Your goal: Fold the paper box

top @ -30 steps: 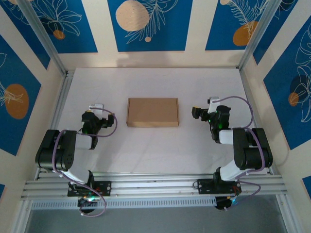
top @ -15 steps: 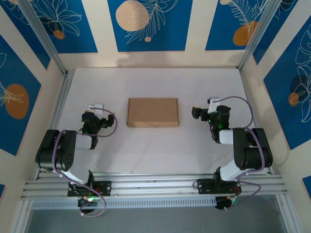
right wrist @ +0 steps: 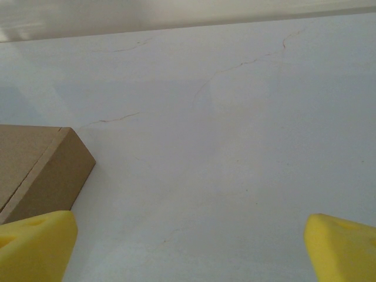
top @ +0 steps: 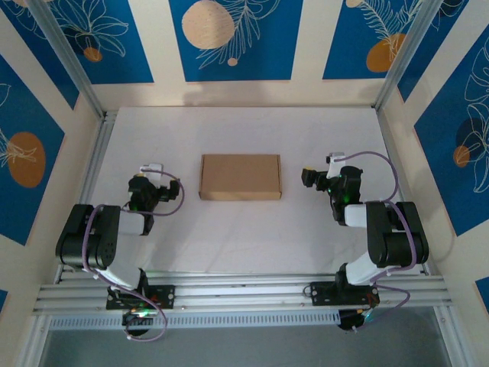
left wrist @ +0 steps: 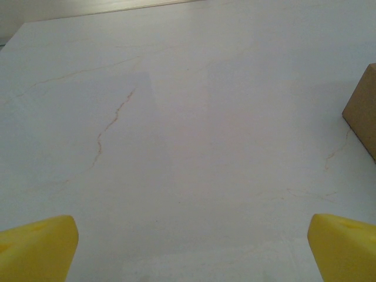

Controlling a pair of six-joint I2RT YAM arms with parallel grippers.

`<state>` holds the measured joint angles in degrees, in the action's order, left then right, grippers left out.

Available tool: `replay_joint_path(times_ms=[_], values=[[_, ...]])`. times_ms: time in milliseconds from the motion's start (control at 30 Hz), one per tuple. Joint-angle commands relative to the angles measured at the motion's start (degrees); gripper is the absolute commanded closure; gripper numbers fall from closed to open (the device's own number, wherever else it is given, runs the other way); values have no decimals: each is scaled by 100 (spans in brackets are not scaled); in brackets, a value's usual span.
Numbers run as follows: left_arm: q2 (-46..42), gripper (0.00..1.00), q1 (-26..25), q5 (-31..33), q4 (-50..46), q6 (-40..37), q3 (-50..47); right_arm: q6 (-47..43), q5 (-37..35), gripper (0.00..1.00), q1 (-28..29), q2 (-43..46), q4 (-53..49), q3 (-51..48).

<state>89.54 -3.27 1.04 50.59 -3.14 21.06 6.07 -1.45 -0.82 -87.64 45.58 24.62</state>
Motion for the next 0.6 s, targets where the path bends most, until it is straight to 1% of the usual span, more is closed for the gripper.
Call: replay_joint_path(times_ms=[0,567], values=[[-17,0,-24,-77,162,-12,91,-79,0,1,-13,18,35,-45],[-24,0,-22,-69,166,-12,84,-79,-18,1,-1,17,38,-43]])
